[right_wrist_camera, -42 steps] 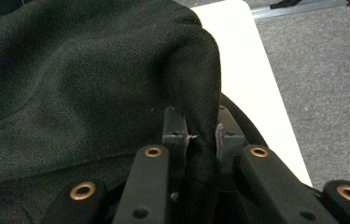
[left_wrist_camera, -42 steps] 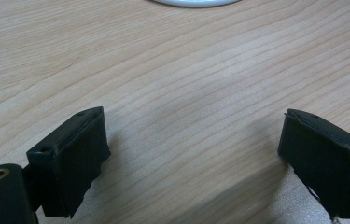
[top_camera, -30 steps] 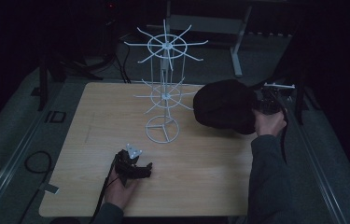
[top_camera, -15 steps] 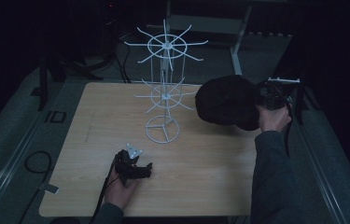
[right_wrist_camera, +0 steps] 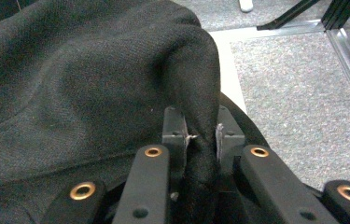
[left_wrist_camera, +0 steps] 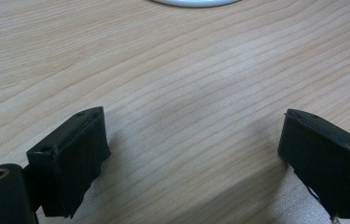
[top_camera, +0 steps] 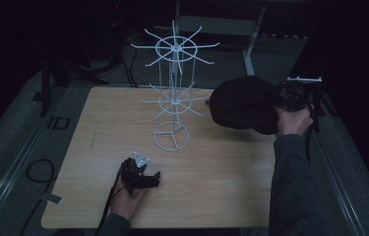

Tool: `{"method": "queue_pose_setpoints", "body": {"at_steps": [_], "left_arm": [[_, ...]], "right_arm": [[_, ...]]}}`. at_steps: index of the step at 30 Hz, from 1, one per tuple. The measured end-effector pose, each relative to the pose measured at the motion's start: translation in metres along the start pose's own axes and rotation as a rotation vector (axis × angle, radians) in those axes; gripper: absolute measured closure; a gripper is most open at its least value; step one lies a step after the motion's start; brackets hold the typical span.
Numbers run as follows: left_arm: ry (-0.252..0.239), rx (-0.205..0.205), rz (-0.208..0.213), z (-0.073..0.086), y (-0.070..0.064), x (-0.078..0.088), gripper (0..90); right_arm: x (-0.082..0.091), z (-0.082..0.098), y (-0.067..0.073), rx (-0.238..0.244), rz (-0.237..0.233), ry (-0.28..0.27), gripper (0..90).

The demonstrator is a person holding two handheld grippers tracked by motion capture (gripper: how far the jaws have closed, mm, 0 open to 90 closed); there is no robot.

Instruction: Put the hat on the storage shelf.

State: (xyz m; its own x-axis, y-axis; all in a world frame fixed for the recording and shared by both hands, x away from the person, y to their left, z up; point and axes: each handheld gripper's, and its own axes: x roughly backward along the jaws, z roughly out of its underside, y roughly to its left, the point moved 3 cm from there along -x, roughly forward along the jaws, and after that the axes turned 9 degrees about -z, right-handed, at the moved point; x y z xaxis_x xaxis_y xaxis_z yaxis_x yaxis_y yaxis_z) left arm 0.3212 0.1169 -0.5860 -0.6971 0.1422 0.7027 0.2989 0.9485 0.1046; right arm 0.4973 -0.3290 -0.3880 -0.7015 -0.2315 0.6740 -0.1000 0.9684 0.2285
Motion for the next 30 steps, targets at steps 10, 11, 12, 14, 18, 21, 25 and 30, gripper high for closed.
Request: {"method": "queue_pose_setpoints", "body": {"at_steps": [10, 11, 12, 14, 18, 21, 25, 30], "left_arm": [[-0.003, 0.002, 0.000, 0.000, 0.000, 0.000, 8.7], [-0.002, 0.001, 0.000, 0.000, 0.000, 0.000, 8.7], [-0.001, -0.002, -0.001, 0.000, 0.000, 0.000, 8.7], [-0.001, -0.002, -0.001, 0.000, 0.000, 0.000, 8.7], [-0.001, -0.003, -0.001, 0.000, 0.000, 0.000, 8.7], [0.000, -0.005, -0.001, 0.000, 0.000, 0.000, 8.7], [0.000, -0.003, -0.001, 0.000, 0.000, 0.000, 8.7], [0.001, -0.004, 0.000, 0.000, 0.000, 0.000, 8.7]], "right_arm": [[0.014, -0.013, 0.002, 0.008, -0.003, -0.027, 78.9], [0.016, -0.014, 0.003, 0.009, -0.005, -0.028, 79.0], [0.016, -0.014, 0.003, 0.009, -0.005, -0.028, 79.0], [0.020, -0.018, 0.004, 0.012, -0.009, -0.038, 78.9], [0.025, -0.023, 0.005, 0.017, -0.006, -0.045, 79.0], [0.029, -0.029, 0.008, 0.025, -0.009, -0.051, 78.9], [0.033, -0.035, 0.013, 0.029, -0.017, -0.057, 78.9], [0.035, -0.041, 0.019, 0.033, -0.036, -0.062, 78.9]]}}
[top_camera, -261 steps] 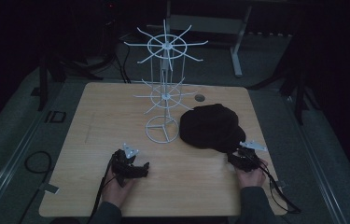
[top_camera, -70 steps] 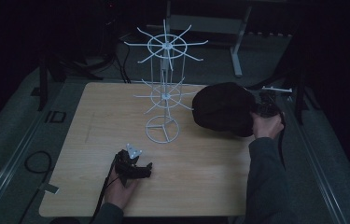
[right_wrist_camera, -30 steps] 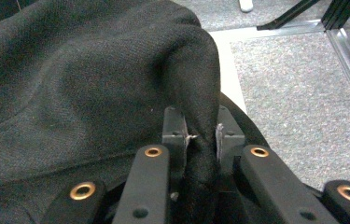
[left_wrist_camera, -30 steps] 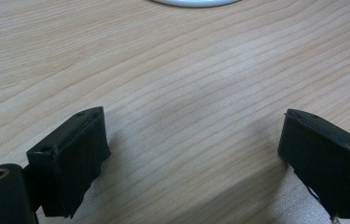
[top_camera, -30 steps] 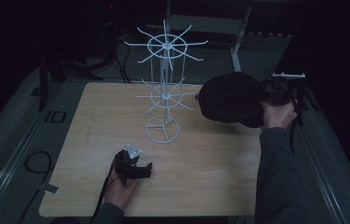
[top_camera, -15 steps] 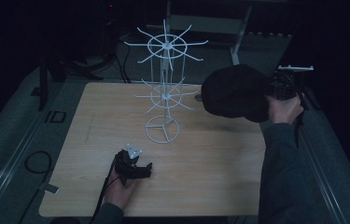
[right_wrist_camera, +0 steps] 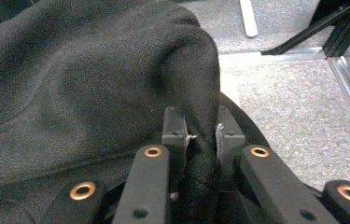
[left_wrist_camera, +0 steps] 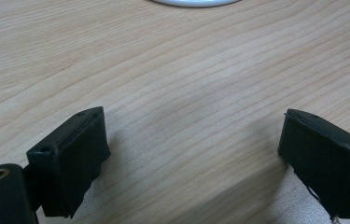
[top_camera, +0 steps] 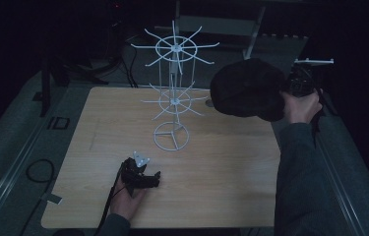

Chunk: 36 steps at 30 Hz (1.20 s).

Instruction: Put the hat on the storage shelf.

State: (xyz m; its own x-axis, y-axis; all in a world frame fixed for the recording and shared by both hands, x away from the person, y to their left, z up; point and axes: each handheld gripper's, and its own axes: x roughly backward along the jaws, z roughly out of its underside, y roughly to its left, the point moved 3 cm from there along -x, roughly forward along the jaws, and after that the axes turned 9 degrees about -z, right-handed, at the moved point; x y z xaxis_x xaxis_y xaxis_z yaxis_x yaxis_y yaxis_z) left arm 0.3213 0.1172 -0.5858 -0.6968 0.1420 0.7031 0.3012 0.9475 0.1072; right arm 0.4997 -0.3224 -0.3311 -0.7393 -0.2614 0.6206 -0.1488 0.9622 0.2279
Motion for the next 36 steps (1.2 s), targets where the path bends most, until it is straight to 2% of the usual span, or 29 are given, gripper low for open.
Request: {"method": "queue_pose_setpoints", "body": {"at_steps": [12, 17, 30, 36], "left_arm": [[0.002, -0.001, 0.000, 0.000, 0.000, 0.000, 8.7], [0.001, 0.000, 0.000, 0.000, 0.000, 0.000, 8.7], [0.002, 0.002, 0.001, 0.000, 0.000, 0.000, 8.7], [0.002, 0.001, 0.001, 0.000, -0.001, 0.000, 8.7]], "right_arm": [[-0.001, -0.010, 0.011, -0.024, -0.062, -0.005, 78.9], [-0.003, -0.014, 0.016, -0.051, -0.108, -0.006, 78.9], [-0.008, -0.014, 0.014, -0.120, -0.192, -0.016, 78.9], [-0.011, -0.013, 0.012, -0.168, -0.245, -0.021, 79.0]]}}
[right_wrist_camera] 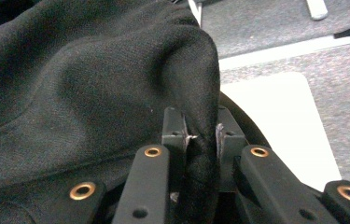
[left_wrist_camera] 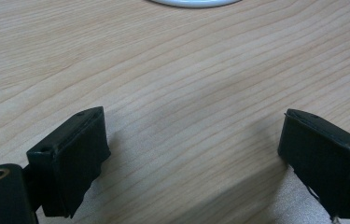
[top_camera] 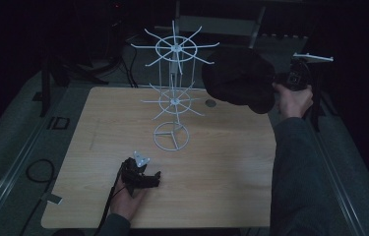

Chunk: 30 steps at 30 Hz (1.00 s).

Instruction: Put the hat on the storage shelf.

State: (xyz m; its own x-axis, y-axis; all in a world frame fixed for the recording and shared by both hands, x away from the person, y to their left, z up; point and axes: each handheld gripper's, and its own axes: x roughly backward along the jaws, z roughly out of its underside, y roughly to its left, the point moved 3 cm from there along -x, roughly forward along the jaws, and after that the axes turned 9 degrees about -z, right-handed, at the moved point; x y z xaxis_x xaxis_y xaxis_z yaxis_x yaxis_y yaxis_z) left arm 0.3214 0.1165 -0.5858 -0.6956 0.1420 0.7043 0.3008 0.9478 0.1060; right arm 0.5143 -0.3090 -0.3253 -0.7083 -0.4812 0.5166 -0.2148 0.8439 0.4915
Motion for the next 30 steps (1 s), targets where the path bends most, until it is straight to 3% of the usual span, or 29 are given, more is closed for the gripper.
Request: {"method": "queue_pose_setpoints", "body": {"at_steps": [16, 30], "left_arm": [[0.000, 0.001, 0.001, 0.000, 0.000, 0.000, 8.7], [0.000, 0.001, 0.001, 0.000, 0.000, 0.000, 8.7]], "right_arm": [[0.007, -0.004, -0.005, -0.097, -0.113, -0.047, 78.9], [0.012, -0.005, -0.006, -0.125, -0.146, -0.069, 78.9]]}}
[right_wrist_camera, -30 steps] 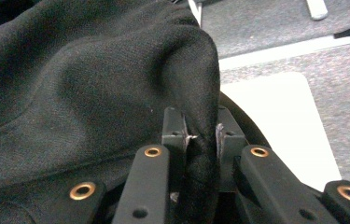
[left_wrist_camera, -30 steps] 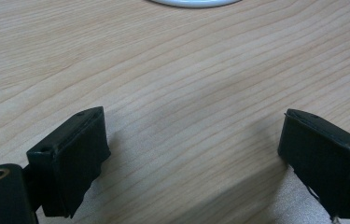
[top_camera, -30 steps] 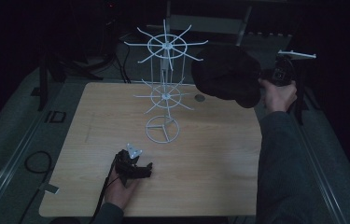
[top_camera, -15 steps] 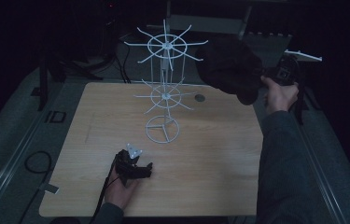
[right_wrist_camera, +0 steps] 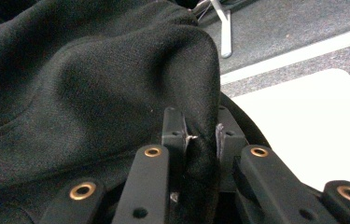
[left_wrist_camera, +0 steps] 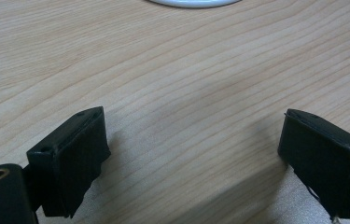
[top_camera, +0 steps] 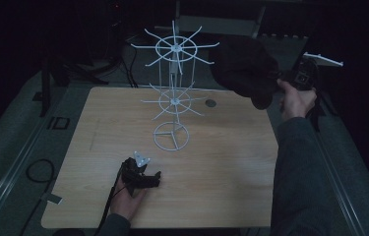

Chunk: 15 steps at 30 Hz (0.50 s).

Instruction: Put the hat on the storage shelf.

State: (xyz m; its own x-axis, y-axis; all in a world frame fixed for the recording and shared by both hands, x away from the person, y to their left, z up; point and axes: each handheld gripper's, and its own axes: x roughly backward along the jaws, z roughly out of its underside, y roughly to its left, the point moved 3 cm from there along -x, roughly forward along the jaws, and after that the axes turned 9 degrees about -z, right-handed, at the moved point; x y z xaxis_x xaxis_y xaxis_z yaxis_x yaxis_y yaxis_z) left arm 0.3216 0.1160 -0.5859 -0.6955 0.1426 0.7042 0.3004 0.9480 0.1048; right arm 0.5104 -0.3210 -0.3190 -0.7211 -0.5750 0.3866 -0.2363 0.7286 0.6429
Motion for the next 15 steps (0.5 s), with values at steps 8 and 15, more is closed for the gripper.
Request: {"method": "queue_pose_setpoints", "body": {"at_steps": [8, 15], "left_arm": [[0.001, -0.001, 0.000, 0.0000, 0.0000, 0.0000, 8.7], [0.000, 0.000, 0.000, 0.0000, 0.0000, 0.0000, 8.7]], "right_arm": [[0.0039, -0.0018, 0.0000, -0.013, -0.018, -0.013, 78.9], [0.0068, -0.0037, 0.0020, -0.020, -0.033, -0.022, 78.9]]}}
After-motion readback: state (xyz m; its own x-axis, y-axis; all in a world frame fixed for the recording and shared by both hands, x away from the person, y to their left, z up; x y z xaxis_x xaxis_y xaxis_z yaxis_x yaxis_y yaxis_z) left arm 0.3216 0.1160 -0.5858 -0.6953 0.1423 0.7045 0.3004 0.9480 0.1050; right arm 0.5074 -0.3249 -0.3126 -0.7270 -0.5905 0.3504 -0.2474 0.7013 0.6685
